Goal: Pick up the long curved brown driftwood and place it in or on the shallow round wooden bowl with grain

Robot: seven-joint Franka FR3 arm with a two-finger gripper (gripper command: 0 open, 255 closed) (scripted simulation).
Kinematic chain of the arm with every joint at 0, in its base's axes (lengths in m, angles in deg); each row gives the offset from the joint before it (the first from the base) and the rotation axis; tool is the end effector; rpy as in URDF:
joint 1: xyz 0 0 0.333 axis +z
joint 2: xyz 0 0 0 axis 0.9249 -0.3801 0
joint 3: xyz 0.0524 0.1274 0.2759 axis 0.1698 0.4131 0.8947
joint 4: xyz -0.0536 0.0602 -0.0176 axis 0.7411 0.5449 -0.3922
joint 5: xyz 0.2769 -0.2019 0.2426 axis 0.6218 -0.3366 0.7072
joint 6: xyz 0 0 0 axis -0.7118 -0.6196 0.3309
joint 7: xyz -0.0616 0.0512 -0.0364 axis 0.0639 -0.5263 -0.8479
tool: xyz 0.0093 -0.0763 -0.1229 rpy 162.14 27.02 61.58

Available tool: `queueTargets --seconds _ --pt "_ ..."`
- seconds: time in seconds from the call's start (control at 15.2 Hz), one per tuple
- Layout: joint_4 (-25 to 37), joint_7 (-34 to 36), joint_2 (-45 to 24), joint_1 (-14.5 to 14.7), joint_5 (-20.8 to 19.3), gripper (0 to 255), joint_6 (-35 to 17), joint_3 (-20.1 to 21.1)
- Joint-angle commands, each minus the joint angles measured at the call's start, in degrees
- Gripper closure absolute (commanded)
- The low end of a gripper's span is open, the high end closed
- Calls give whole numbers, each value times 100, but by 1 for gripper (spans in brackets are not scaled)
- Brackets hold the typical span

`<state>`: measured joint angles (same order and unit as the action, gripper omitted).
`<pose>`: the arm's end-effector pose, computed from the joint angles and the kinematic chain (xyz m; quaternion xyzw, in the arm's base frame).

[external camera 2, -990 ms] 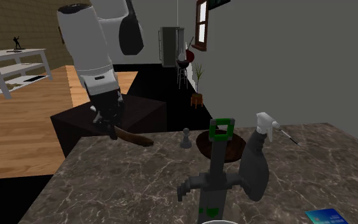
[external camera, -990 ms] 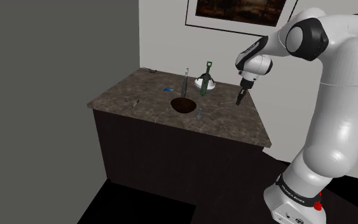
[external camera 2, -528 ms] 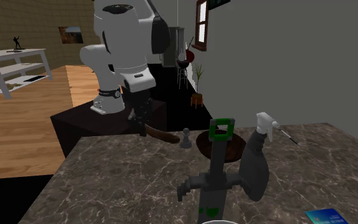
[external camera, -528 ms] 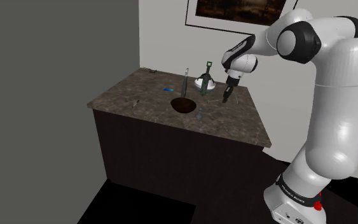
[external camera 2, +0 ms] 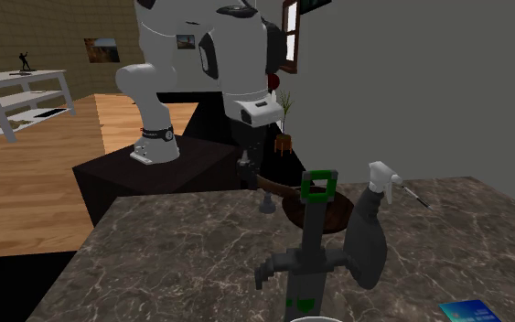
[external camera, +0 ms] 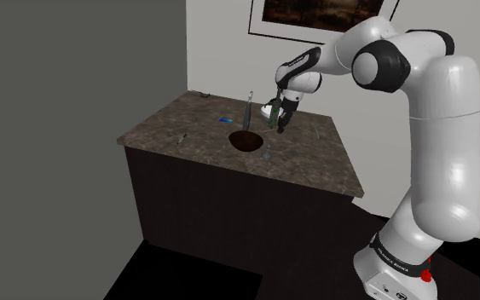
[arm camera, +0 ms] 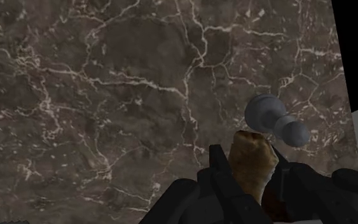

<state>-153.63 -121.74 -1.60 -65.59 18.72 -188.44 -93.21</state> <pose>0.6056 -0.2859 0.2610 -0.9930 -0.1031 -0.0200 0.0542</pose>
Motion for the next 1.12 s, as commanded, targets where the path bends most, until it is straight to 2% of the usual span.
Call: queueTargets --seconds 0.0,0.53,1.06 --pt "322 221 -200 68 46 255 103 89" --pt "1981 1053 -1168 177 188 255 683 408" --pt "1818 928 -1449 140 338 255 265 512"
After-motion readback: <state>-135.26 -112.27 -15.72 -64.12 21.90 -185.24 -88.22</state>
